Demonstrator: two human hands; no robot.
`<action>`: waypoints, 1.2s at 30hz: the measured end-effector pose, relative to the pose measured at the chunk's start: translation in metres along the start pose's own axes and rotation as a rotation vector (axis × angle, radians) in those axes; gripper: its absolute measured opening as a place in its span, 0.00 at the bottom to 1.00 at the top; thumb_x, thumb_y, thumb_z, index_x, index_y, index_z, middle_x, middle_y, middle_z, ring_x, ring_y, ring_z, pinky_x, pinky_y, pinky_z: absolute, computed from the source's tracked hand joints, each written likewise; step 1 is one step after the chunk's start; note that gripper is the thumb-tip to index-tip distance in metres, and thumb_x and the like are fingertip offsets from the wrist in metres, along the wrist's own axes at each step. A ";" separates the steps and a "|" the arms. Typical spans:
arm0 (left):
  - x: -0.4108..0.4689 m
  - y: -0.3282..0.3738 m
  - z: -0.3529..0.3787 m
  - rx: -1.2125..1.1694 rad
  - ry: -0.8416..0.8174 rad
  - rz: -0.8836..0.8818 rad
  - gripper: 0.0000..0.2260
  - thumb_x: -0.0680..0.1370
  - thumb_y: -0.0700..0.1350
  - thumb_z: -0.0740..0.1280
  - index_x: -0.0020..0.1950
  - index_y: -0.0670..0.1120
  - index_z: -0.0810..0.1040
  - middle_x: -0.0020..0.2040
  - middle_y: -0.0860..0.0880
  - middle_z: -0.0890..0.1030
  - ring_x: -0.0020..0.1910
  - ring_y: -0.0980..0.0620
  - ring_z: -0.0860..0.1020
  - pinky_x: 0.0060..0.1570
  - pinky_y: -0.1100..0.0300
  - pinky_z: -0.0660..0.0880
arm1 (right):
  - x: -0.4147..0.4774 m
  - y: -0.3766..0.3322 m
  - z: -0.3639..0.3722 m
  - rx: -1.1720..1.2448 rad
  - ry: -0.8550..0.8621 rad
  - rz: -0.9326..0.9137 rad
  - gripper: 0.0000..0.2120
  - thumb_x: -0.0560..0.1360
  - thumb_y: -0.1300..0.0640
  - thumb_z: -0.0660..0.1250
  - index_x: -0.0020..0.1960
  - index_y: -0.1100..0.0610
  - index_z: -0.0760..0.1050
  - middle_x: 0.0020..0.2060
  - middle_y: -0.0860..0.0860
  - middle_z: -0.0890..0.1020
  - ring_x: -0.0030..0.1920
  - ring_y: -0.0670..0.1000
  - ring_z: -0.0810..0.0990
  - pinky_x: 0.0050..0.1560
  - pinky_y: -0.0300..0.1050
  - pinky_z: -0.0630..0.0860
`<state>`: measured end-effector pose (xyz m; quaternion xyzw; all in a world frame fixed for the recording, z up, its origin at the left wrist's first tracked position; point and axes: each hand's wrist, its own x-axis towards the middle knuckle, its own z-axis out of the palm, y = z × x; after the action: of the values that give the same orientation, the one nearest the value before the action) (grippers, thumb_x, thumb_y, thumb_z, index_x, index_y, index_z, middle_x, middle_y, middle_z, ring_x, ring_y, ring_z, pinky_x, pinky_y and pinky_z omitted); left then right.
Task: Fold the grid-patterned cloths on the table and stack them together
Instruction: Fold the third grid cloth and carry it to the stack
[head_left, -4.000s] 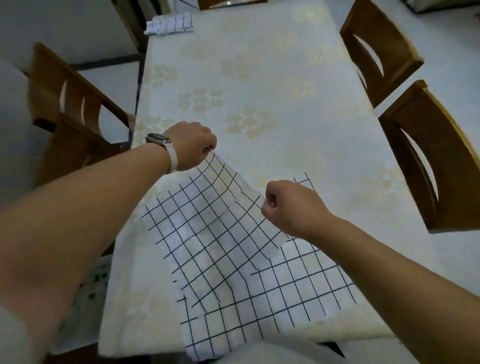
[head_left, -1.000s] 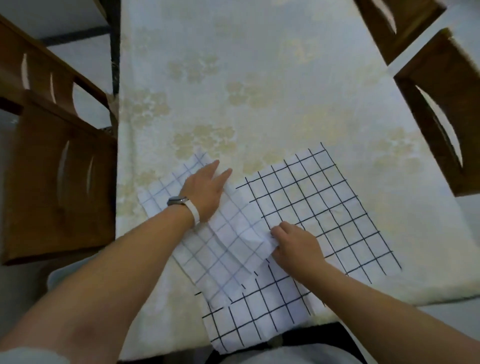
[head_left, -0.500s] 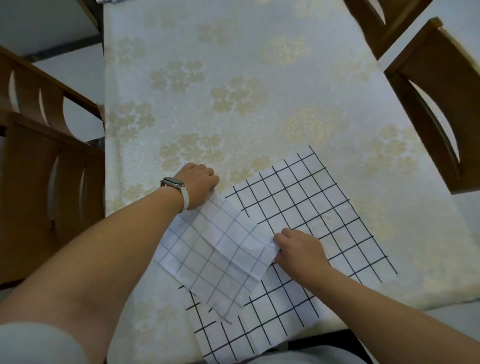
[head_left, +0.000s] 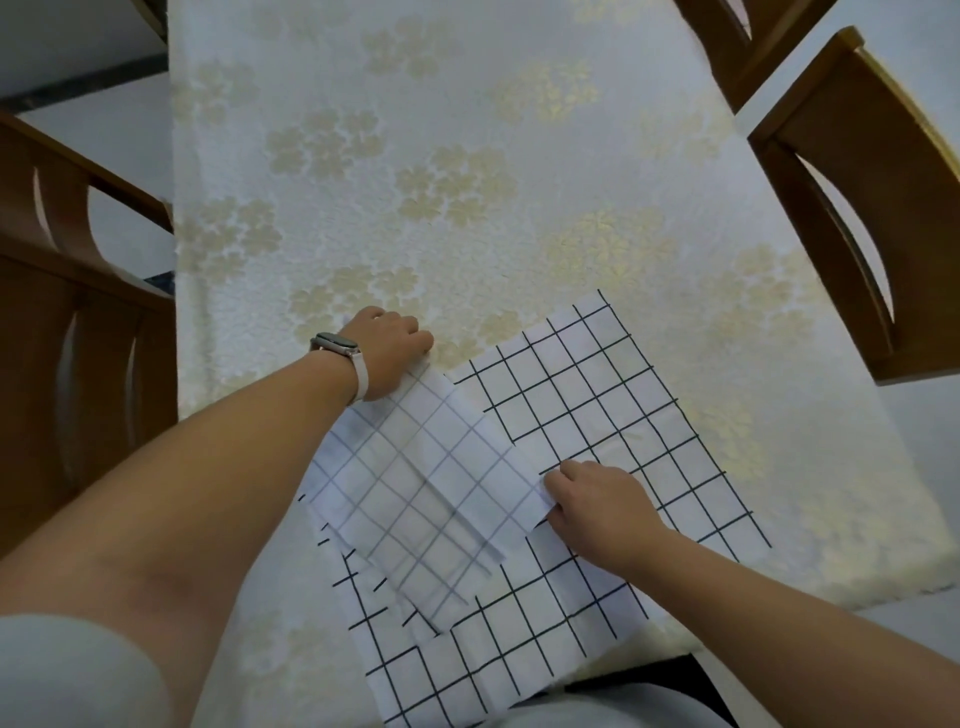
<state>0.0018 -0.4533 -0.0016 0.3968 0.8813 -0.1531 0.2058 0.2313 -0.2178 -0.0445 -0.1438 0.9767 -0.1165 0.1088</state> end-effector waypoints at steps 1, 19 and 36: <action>-0.004 -0.002 0.003 -0.020 0.019 -0.005 0.24 0.72 0.33 0.60 0.66 0.51 0.69 0.59 0.49 0.74 0.55 0.47 0.73 0.62 0.53 0.65 | -0.001 0.001 -0.001 0.017 0.005 -0.007 0.11 0.62 0.56 0.74 0.41 0.54 0.75 0.32 0.49 0.75 0.28 0.52 0.72 0.24 0.42 0.63; -0.155 0.070 0.112 -0.520 0.077 -0.476 0.31 0.78 0.61 0.49 0.78 0.49 0.52 0.79 0.47 0.50 0.77 0.48 0.49 0.74 0.50 0.54 | 0.012 -0.045 -0.004 -0.201 -0.199 -0.342 0.26 0.70 0.46 0.67 0.67 0.51 0.72 0.68 0.58 0.74 0.69 0.59 0.72 0.65 0.55 0.70; -0.182 0.069 0.133 -0.528 0.040 -0.549 0.31 0.79 0.64 0.49 0.79 0.53 0.45 0.79 0.50 0.40 0.77 0.51 0.39 0.75 0.50 0.43 | 0.020 -0.071 -0.014 -0.190 -0.331 -0.400 0.31 0.70 0.39 0.61 0.69 0.51 0.70 0.69 0.55 0.72 0.69 0.57 0.71 0.67 0.55 0.69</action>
<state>0.1954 -0.5828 -0.0366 0.0821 0.9678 0.0375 0.2349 0.2270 -0.2875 -0.0161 -0.3603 0.9044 -0.0184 0.2276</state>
